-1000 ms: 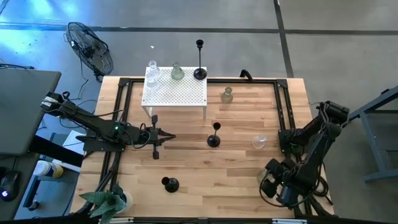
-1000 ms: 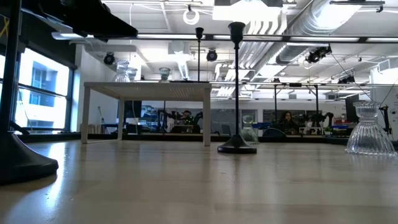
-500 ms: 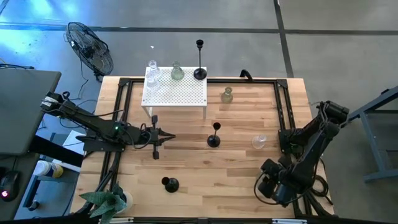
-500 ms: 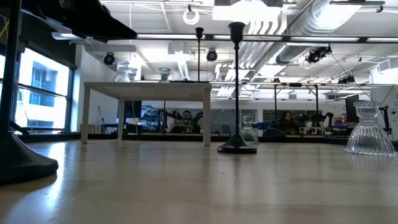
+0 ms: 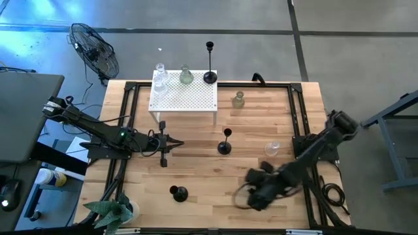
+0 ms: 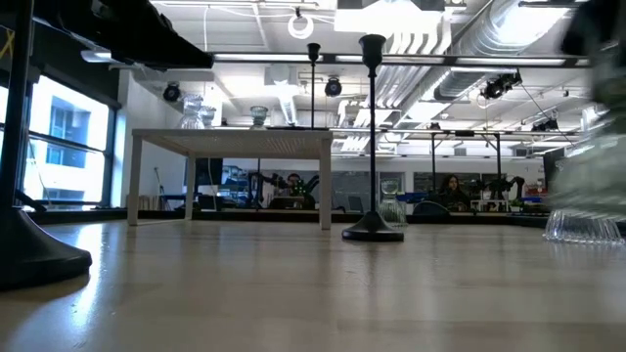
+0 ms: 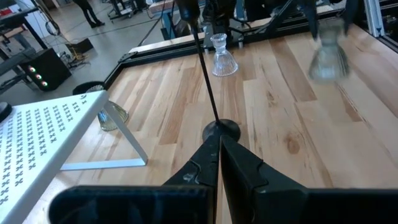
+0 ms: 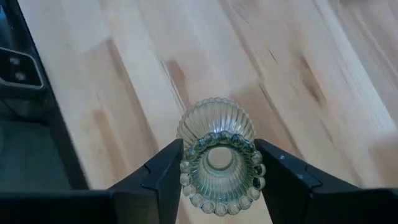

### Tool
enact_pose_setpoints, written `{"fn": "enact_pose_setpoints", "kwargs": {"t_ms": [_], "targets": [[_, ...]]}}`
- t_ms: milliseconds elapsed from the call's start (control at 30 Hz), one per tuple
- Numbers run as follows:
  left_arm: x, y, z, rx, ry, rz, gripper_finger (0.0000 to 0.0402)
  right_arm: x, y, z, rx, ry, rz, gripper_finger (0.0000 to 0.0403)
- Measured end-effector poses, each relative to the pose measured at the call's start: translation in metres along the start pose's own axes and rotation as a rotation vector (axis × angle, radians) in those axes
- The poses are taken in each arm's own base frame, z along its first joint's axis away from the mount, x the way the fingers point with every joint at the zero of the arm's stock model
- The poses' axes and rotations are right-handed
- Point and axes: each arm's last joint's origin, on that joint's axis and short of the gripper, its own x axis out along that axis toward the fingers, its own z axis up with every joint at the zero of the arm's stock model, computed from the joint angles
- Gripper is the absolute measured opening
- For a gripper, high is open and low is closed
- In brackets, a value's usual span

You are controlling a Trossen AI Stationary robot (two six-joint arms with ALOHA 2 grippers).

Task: Pick & Place candle stick holders
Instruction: Align the bottom green candle holder with the other green candle holder on the shelf

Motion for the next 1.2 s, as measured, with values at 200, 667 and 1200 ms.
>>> {"fn": "enact_pose_setpoints", "kwargs": {"t_ms": [200,667,1200], "targets": [[0.000,0.000,-0.001,-0.003,0.005,0.003,0.0012,0.043,0.023,0.058,-0.229,-0.011,0.004,0.0168],[0.000,0.000,-0.002,0.000,0.015,0.005,0.0012,0.082,0.024,0.146,-0.437,-0.039,-0.047,0.0169],[0.000,0.000,-0.002,-0.006,0.017,0.004,0.0012,0.092,0.014,0.158,-0.452,-0.064,-0.047,0.0169]]}}
